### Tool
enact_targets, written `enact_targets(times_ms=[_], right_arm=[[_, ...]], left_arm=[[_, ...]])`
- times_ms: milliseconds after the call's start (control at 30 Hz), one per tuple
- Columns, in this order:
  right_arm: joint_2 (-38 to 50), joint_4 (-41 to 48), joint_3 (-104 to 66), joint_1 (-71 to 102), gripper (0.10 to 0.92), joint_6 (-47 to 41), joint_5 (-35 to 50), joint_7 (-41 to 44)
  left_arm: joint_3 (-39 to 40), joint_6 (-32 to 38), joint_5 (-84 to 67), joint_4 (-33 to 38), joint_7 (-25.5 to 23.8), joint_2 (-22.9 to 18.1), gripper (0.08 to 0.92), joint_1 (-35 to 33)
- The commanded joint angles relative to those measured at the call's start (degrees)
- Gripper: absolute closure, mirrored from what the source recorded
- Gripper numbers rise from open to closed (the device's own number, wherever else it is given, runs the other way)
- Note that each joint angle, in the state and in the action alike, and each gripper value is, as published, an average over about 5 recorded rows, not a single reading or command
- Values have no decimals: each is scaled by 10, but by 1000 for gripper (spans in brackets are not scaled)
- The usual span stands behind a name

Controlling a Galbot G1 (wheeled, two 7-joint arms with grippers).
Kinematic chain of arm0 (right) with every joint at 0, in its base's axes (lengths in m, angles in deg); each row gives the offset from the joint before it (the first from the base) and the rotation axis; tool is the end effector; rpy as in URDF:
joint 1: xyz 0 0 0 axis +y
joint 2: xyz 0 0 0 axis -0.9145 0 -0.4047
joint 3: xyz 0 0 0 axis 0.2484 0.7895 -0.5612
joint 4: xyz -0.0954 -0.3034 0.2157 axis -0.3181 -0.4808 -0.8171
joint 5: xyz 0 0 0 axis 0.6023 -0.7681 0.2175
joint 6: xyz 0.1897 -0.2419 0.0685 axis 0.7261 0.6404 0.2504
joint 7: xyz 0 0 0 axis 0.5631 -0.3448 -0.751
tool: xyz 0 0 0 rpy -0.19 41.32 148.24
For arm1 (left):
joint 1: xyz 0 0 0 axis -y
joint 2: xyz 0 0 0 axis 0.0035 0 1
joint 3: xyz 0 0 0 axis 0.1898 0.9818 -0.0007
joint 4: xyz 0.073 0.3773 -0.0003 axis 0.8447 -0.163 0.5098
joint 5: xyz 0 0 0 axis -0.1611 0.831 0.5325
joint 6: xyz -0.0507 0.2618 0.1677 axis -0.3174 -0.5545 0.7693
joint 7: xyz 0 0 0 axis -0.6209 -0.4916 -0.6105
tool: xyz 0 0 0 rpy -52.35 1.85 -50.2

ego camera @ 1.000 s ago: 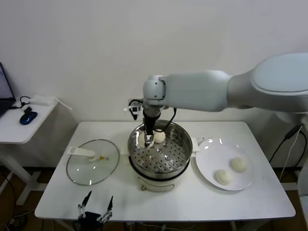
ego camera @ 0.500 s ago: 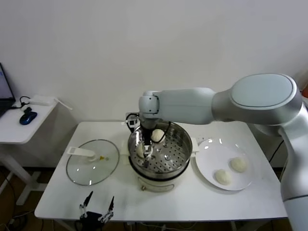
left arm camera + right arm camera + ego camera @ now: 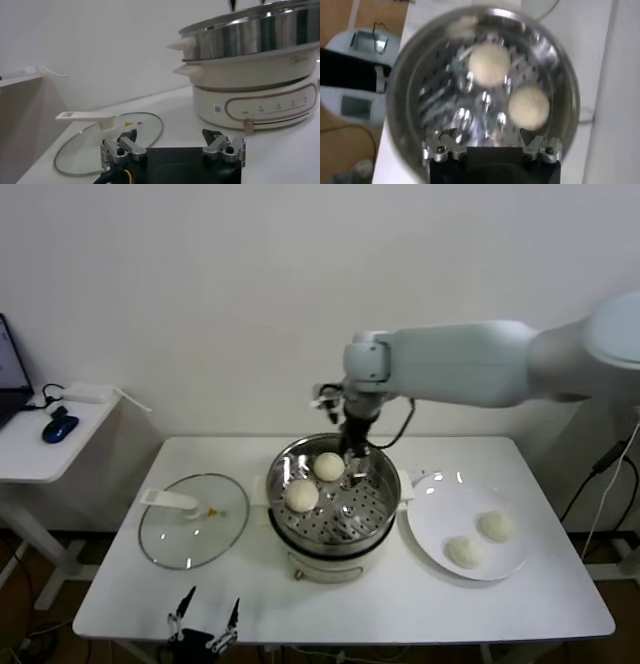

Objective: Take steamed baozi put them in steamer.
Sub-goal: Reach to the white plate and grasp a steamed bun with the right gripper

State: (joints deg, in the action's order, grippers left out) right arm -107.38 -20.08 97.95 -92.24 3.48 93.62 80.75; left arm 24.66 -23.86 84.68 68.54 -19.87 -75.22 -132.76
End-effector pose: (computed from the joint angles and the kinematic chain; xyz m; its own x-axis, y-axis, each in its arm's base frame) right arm 0.5558 0.0329 0.0275 -0.0409 -0.0660 0.9970 -0.9872 -0.1515 -0.0506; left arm 0.0215 0.0521 -0.4167 -0.9689 0.1204 0.2161 0.1649 0.9655 0.2015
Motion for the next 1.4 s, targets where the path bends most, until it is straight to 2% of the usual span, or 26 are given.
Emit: enact_targets(times_ms=[33,267,600,900,1400], right_arm=[[221,-116,111,-77,203,83,-141,45],[303,-131,72,35,203,59,-216,-1],[331,-58,-69,232,203,47,-315,-45],[309,-1,-174,341,203,38,-335,-64],[297,14,-202,379,203,35,-340,-59]], left_arm=[[1,1,6,-2,0,-3,177,-2],[5,1,15,-6,2,-11,177,0],[2,2,20,-12,4,-18,177,-1],[-1,2,24,-15,5,-22,177,-4],[-5,-1,23,-19,5,-23,177,-2]])
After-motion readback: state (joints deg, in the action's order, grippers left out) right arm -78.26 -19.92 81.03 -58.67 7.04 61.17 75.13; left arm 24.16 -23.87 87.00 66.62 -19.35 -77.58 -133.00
